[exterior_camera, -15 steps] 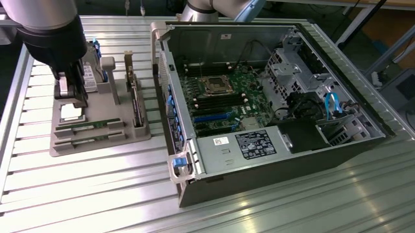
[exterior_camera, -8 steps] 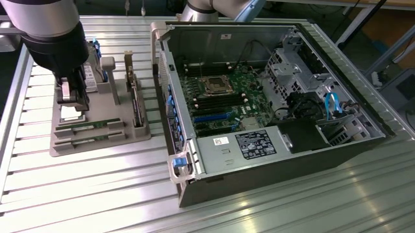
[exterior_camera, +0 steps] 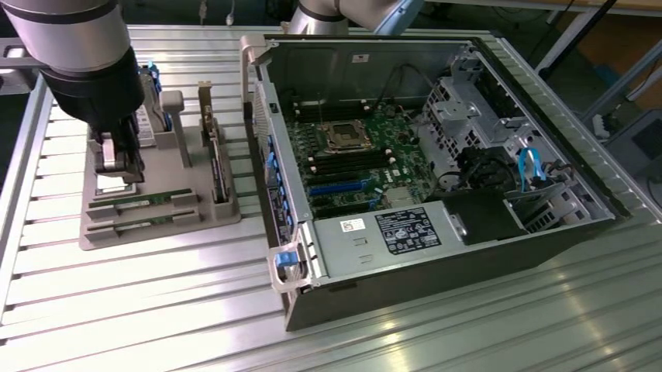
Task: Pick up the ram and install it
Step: 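Pick up the ram and move it above insertion slot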
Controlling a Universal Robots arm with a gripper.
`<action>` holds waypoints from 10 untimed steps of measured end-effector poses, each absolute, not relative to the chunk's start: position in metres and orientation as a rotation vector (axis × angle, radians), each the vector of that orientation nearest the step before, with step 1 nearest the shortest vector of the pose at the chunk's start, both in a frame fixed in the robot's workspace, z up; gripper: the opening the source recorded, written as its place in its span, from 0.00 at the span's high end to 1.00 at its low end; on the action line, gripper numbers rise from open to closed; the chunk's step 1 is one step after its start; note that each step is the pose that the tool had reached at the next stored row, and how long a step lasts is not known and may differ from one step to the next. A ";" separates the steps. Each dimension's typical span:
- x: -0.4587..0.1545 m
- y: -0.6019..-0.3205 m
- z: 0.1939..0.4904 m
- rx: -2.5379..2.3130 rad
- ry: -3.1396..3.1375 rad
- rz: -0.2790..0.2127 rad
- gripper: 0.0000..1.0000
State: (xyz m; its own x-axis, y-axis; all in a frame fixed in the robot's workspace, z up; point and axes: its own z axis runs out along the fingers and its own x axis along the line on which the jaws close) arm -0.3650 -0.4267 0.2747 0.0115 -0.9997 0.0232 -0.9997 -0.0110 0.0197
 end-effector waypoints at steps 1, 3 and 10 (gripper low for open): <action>-0.365 -0.427 0.273 2.212 -2.188 0.004 0.75; -0.365 -0.427 0.270 2.212 -2.187 0.004 0.75; -0.365 -0.427 0.258 2.213 -2.187 0.004 0.75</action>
State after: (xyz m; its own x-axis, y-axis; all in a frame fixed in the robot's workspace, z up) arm -0.3652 -0.4268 0.2585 0.0116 -0.9997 0.0232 -0.9997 -0.0112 0.0197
